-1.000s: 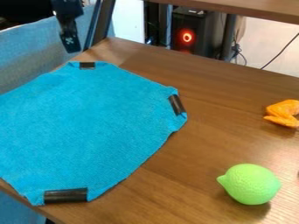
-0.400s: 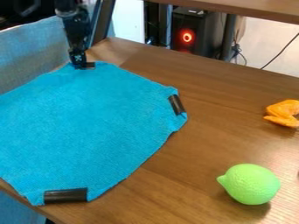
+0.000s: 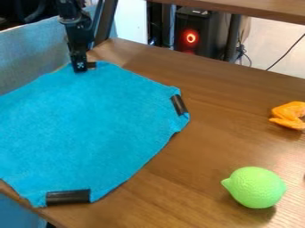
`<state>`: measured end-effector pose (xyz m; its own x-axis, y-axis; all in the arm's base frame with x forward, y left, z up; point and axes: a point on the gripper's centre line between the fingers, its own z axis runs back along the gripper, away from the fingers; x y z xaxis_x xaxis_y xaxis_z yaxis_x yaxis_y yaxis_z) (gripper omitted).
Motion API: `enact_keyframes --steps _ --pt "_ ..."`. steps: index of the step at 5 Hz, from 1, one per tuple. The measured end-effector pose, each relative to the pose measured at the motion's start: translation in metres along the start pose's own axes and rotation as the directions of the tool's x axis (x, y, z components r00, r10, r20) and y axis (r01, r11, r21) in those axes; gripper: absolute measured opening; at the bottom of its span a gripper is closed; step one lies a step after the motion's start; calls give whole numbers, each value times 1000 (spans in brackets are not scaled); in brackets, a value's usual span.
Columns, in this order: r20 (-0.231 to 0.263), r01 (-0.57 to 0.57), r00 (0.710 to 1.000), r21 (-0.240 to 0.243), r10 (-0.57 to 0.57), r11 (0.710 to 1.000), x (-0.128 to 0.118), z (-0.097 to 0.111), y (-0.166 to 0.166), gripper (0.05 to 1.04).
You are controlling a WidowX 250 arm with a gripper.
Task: Fold the cloth from top left to bottom right
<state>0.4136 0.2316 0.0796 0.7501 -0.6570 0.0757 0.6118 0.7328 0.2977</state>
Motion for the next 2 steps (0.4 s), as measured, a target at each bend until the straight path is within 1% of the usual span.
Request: enact_keyframes --steps 1,2 --pt "0 -11 1000 12 11 1000 0 0 1 217" --pt "11 -26 1000 2 26 1000 3 0 4 79"
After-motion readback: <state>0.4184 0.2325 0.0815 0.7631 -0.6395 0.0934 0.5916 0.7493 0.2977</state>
